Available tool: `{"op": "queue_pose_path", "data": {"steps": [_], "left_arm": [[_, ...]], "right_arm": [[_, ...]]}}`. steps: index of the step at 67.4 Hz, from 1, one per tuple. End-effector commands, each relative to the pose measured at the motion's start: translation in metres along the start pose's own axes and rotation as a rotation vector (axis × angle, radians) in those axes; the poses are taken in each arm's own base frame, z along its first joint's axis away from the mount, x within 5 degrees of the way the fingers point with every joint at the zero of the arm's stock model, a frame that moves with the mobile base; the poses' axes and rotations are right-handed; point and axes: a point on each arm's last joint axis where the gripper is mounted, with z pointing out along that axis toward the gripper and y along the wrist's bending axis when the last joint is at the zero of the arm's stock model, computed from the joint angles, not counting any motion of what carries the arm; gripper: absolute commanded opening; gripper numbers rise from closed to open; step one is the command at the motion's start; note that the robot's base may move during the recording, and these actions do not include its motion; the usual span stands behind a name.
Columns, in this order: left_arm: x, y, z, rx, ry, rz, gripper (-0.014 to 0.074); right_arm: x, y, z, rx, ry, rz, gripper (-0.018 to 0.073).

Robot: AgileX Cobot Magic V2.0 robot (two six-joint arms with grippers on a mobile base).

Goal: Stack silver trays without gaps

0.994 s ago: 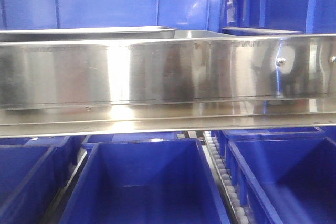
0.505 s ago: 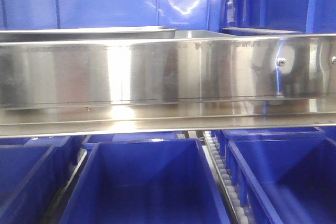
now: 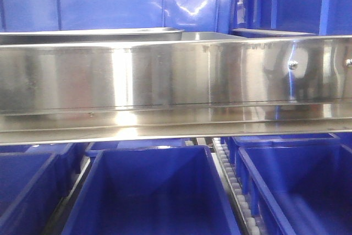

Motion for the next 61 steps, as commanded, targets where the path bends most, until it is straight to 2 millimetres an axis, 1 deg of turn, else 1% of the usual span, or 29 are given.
{"op": "queue_pose_path", "data": {"steps": [1,6,14,18,20,23,38,61], "left_arm": [[0.009,0.004,0.001,-0.058,-0.005,0.002,-0.0008],[0.019,0.006,0.002,-0.094,0.016,0.001,-0.0008],[0.036,0.008,0.003,-0.099,0.059,0.011,-0.0007],[0.033,0.007,0.003,-0.084,0.024,0.031,-0.0007],[0.035,0.007,0.003,-0.076,0.049,0.055,-0.0007],[0.033,0.006,0.003,-0.067,0.033,0.082,-0.0007],[0.028,0.005,0.003,-0.051,-0.027,0.13,-0.0007],[0.028,0.005,0.003,-0.051,-0.027,0.133,-0.0007]], "right_arm": [[-0.002,0.0,-0.001,0.0,-0.03,0.003,-0.0017],[-0.002,0.0,-0.001,0.0,-0.03,0.003,-0.0017],[-0.002,0.0,-0.001,0.0,-0.03,0.003,-0.0017],[-0.002,0.0,-0.001,0.0,-0.03,0.003,-0.0017],[-0.002,0.0,-0.001,0.0,-0.03,0.003,-0.0017],[-0.002,0.0,-0.001,0.0,-0.03,0.003,-0.0017],[-0.002,0.0,-0.001,0.0,-0.03,0.003,-0.0017],[-0.002,0.0,-0.001,0.0,-0.03,0.003,-0.0017]]}}
